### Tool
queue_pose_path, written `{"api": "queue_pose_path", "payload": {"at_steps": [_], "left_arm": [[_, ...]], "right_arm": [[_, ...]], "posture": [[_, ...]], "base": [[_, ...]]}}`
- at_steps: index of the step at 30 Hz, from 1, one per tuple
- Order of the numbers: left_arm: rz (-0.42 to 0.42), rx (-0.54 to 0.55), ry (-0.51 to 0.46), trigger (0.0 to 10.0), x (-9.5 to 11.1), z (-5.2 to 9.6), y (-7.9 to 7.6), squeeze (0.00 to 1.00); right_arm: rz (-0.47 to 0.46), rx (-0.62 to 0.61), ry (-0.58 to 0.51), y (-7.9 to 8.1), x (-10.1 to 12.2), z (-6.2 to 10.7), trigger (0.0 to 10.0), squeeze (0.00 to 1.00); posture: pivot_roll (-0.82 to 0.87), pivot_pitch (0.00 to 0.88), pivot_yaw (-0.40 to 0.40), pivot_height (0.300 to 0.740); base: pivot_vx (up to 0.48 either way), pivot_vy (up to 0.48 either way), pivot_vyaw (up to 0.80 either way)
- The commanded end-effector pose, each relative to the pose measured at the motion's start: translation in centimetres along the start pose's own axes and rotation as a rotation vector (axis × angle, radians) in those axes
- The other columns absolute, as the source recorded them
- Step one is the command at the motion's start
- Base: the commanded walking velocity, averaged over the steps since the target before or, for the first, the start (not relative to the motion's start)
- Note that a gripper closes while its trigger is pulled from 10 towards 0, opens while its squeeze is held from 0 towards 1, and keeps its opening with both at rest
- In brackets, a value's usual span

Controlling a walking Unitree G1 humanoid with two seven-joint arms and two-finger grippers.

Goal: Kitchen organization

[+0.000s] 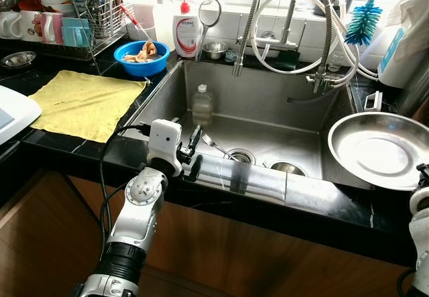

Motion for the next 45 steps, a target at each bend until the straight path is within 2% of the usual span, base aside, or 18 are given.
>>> {"api": "queue_pose_path", "payload": {"at_steps": [1, 2, 5, 7, 8, 12, 18, 21, 25, 26, 27, 29, 35, 36, 37, 43, 44, 45], "left_arm": [[-0.008, -0.002, -0.027, 10.0, 0.8, -0.3, 0.0, 0.00], [-0.007, -0.003, -0.029, 10.0, 0.8, -0.4, -0.1, 0.00], [0.010, -0.002, -0.036, 10.0, 1.1, -0.6, -0.1, 0.00], [0.040, 0.006, -0.039, 10.0, 1.4, -0.9, 0.0, 0.00], [0.072, 0.012, -0.039, 10.0, 1.6, -1.2, 0.1, 0.00], [0.117, 0.003, -0.056, 10.0, 2.3, -1.7, 0.2, 0.00], [0.247, -0.010, -0.071, 10.0, 3.1, -2.1, 0.1, 0.00], [0.366, -0.128, -0.090, 10.0, 3.9, -2.1, -1.4, 0.00], [0.396, -0.210, -0.114, 10.0, 4.5, -1.9, -2.3, 0.00], [0.425, -0.229, -0.119, 10.0, 4.7, -1.8, -2.6, 0.31], [0.460, -0.226, -0.121, 10.0, 4.8, -1.7, -2.6, 1.00], [0.565, -0.170, -0.120, 10.0, 4.9, -2.0, -1.9, 1.00], [0.634, -0.128, -0.116, 10.0, 4.9, -2.3, -0.5, 1.00], [0.616, -0.117, -0.109, 10.0, 4.8, -2.3, -0.3, 0.28], [0.615, -0.114, -0.107, 10.0, 4.7, -2.3, -0.3, 0.00], [0.649, -0.167, -0.110, 10.0, 5.2, -2.1, -1.0, 0.00], [0.568, -0.261, -0.115, 10.0, 5.7, -1.8, -2.3, 0.00], [0.551, -0.295, -0.114, 10.0, 5.8, -1.7, -2.8, 0.00]], "right_arm": [[0.031, 0.120, -0.036, 2.1, 0.7, 0.2, 10.0, 0.00], [0.090, 0.222, -0.028, 3.4, 0.4, 0.4, 10.0, 0.00], [0.236, 0.345, -0.067, 4.9, 0.1, 0.8, 10.0, 0.00], [0.282, 0.424, -0.090, 5.7, -0.1, 1.1, 10.0, 0.00], [0.282, 0.499, -0.104, 6.3, -0.3, 1.4, 10.0, 0.00], [0.299, 0.624, -0.096, 6.7, -1.1, 1.9, 10.0, 0.00], [0.234, 0.814, -0.068, 7.3, -1.9, 3.3, 10.0, 0.00], [0.240, 0.861, -0.046, 7.5, -2.6, 3.5, 10.0, 0.00], [0.232, 0.898, -0.032, 8.0, -3.2, 3.8, 10.0, 0.00], [0.208, 0.910, -0.028, 8.2, -3.4, 3.9, 10.0, 0.00], [0.204, 0.908, -0.033, 8.2, -3.4, 3.9, 10.0, 0.00], [0.208, 0.895, -0.043, 8.2, -3.5, 3.7, 10.0, 0.00], [0.229, 0.891, -0.064, 8.3, -3.4, 3.6, 10.0, 0.00], [0.234, 0.872, -0.081, 8.2, -3.1, 3.4, 10.0, 0.00], [0.232, 0.856, -0.093, 8.0, -2.9, 3.3, 10.0, 0.00], [0.228, 0.823, -0.086, 7.5, -3.0, 2.8, 10.0, 0.00], [0.253, 0.819, -0.052, 7.3, -3.7, 2.8, 10.0, 0.00], [0.263, 0.818, -0.048, 7.4, -3.8, 2.8, 10.0, 0.00]], "posture": [[0.00, 0.000, -0.036, 0.740], [0.00, 0.000, -0.036, 0.740], [0.01, 0.000, -0.035, 0.740], [0.01, 0.000, -0.033, 0.740], [0.00, 0.000, -0.031, 0.740], [0.01, 0.000, -0.030, 0.740], [0.01, 0.000, -0.030, 0.740], [0.01, 0.000, -0.026, 0.740], [0.01, 0.000, -0.026, 0.740], [0.02, 0.000, -0.024, 0.740], [0.02, 0.000, -0.021, 0.740], [0.02, 0.000, -0.019, 0.740], [0.02, 0.000, -0.016, 0.740], [0.02, 0.000, -0.016, 0.740], [0.02, 0.000, -0.016, 0.740], [0.02, 0.000, -0.015, 0.740], [0.03, 0.000, -0.019, 0.740], [0.03, 0.000, -0.019, 0.740]], "base": [[0.000, 0.000, 0.00], [0.000, 0.000, 0.00], [0.000, 0.000, 0.00], [0.000, 0.000, 0.00], [0.000, 0.000, 0.00], [0.000, 0.000, 0.00], [0.000, 0.000, 0.00], [0.000, 0.000, 0.00], [0.000, 0.000, 0.00], [0.000, 0.000, 0.00], [0.000, 0.000, 0.00], [0.000, 0.000, 0.00], [0.000, 0.000, 0.00], [0.000, 0.000, 0.00], [0.000, 0.000, 0.00], [0.000, 0.000, 0.00], [0.000, 0.000, 0.00], [0.000, 0.000, 0.00]]}}
Point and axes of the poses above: a point about 5 cm out from each wrist's last joint towards the gripper, its own z axis pointing back from the gripper into the wrist, its own x axis along the axis of the wrist's last joint, y = z × x, the point moved 3 cm from there along -z, pointing out of the wrist towards the gripper, and after that the axes turned 15 degrees about -z, right-handed, at the moved point
